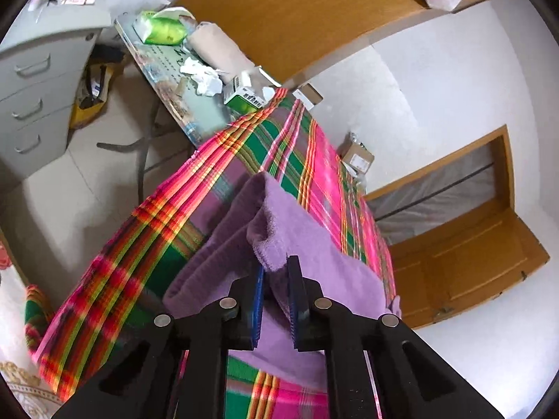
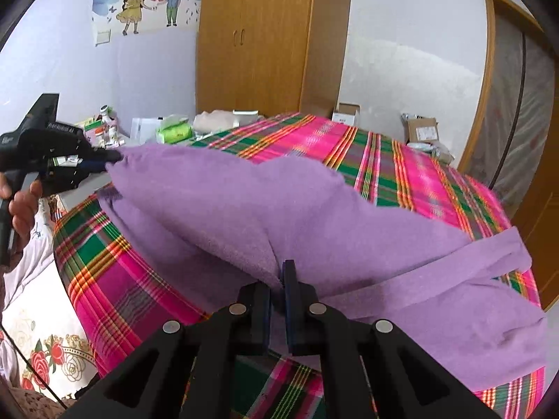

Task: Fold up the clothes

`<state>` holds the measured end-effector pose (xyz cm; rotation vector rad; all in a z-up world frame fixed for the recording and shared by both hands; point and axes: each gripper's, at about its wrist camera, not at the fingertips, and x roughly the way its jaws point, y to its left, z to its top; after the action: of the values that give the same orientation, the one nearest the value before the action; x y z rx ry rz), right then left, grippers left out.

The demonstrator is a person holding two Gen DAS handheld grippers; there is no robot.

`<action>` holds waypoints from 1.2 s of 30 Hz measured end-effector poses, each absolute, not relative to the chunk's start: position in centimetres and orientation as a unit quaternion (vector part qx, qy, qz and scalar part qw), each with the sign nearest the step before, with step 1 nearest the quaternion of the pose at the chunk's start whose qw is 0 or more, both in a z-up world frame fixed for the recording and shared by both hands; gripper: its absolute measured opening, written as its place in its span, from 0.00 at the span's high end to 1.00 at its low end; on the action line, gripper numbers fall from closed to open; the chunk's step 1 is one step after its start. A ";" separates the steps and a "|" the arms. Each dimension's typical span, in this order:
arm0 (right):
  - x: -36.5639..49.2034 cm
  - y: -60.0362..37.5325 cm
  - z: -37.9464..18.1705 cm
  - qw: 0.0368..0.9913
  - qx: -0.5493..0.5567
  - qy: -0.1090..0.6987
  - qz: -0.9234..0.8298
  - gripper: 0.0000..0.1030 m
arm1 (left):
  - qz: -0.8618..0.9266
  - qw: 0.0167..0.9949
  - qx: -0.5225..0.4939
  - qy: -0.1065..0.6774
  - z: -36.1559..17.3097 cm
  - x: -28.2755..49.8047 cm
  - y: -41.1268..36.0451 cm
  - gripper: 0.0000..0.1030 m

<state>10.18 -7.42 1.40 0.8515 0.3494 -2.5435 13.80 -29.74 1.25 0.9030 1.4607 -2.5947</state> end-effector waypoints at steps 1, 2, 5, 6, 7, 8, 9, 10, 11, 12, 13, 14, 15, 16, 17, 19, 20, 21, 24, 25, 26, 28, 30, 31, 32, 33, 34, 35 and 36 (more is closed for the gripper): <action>10.2 -7.4 1.4 0.217 0.308 0.127 -0.918 0.94 | -0.837 0.018 0.291 0.464 1.2 14.1 -29.6 0.88; 10.2 -7.5 1.4 0.218 0.310 0.128 -0.917 0.94 | -0.835 0.021 0.296 0.462 0.9 14.3 -29.5 0.88; 10.1 -7.6 0.4 0.221 0.325 0.135 -0.909 0.94 | -0.826 0.025 0.317 0.465 -0.5 14.5 -29.6 0.88; 10.0 -7.7 -0.2 0.222 0.335 0.139 -0.905 0.94 | -0.824 0.028 0.320 0.467 -0.9 14.4 -29.7 0.88; 9.9 -7.9 -0.8 0.223 0.344 0.142 -0.901 0.94 | -0.821 0.031 0.323 0.470 -1.4 14.4 -29.8 0.88; 9.8 -8.0 -1.4 0.222 0.351 0.144 -0.898 0.94 | -0.818 0.034 0.326 0.473 -1.9 14.3 -29.9 0.88; 9.6 -8.1 -1.9 0.222 0.358 0.145 -0.896 0.94 | -0.815 0.037 0.329 0.475 -2.3 14.2 -30.0 0.88; 9.5 -8.1 -2.1 0.222 0.360 0.143 -0.895 0.94 | -0.815 0.037 0.329 0.476 -2.4 14.2 -30.1 0.88; 9.4 -8.0 -2.2 0.223 0.362 0.140 -0.894 0.93 | -0.816 0.038 0.330 0.472 -2.3 14.2 -30.0 0.87; 9.3 -8.0 -2.3 0.224 0.364 0.137 -0.894 0.93 | -0.818 0.040 0.333 0.467 -2.2 14.2 -29.9 0.87; 9.3 -7.9 -2.4 0.226 0.365 0.134 -0.893 0.93 | -0.821 0.043 0.336 0.459 -2.0 14.2 -29.8 0.86; 9.2 -7.9 -2.4 0.228 0.366 0.132 -0.893 0.92 | -0.824 0.046 0.339 0.451 -1.8 14.2 -29.6 0.86; 9.1 -7.8 -2.4 0.229 0.367 0.129 -0.892 0.92 | -0.825 0.049 0.342 0.447 -1.7 14.2 -29.6 0.86; 9.1 -7.6 -2.4 0.230 0.369 0.124 -0.892 0.92 | -0.827 0.053 0.342 0.443 -1.5 14.2 -29.4 0.86; 9.0 -7.5 -2.4 0.230 0.370 0.119 -0.892 0.92 | -0.828 0.057 0.343 0.440 -1.4 14.3 -29.2 0.86; 8.9 -7.1 -2.3 0.231 0.374 0.111 -0.891 0.91 | -0.833 0.063 0.344 0.429 -0.9 14.5 -28.7 0.85; 8.9 -6.9 -2.2 0.233 0.374 0.106 -0.891 0.90 | -0.836 0.066 0.344 0.423 -0.7 14.7 -28.6 0.85; 8.9 -6.7 -2.0 0.236 0.374 0.099 -0.891 0.89 | -0.839 0.070 0.343 0.416 -0.4 14.9 -28.4 0.84; 9.1 -6.0 -1.3 0.249 0.370 0.073 -0.892 0.85 | -0.855 0.084 0.332 0.390 0.7 15.7 -27.8 0.84; 9.2 -5.7 -1.0 0.253 0.369 0.063 -0.892 0.83 | -0.861 0.093 0.325 0.380 1.2 16.0 -27.6 0.84; 9.3 -5.3 -0.8 0.259 0.368 0.052 -0.891 0.78 | -0.866 0.101 0.319 0.372 1.7 16.2 -27.4 0.84; 9.4 -4.3 -0.5 0.269 0.371 0.025 -0.889 0.74 | -0.877 0.111 0.302 0.357 2.6 16.8 -26.9 0.84; 9.6 -3.1 -0.2 0.269 0.370 0.003 -0.889 0.74 | -0.887 0.100 0.287 0.347 3.4 17.1 -26.2 0.82; 9.7 -2.4 -0.1 0.266 0.370 -0.007 -0.890 0.74 | -0.890 0.093 0.285 0.342 3.8 17.1 -25.6 0.81; 9.6 -1.7 0.1 0.261 0.369 -0.016 -0.892 0.73 | -0.893 0.085 0.284 0.338 4.1 17.0 -25.2 0.81; 9.6 -0.8 0.2 0.253 0.367 -0.023 -0.895 0.73 | -0.895 0.077 0.285 0.335 4.2 16.8 -24.7 0.81; 9.5 0.1 0.4 0.239 0.364 -0.029 -0.899 0.73 | -0.897 0.066 0.288 0.328 4.3 16.4 -24.0 0.81; 9.4 1.1 0.6 0.226 0.362 -0.035 -0.904 0.73 | -0.899 0.055 0.291 0.322 4.3 16.0 -23.2 0.81; 9.3 2.1 0.9 0.212 0.358 -0.041 -0.908 0.73 | -0.901 0.044 0.295 0.316 4.3 15.6 -22.6 0.81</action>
<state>9.32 2.11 0.87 0.9951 -0.1151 -2.5228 15.57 -22.55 4.35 0.9005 0.9666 -2.7531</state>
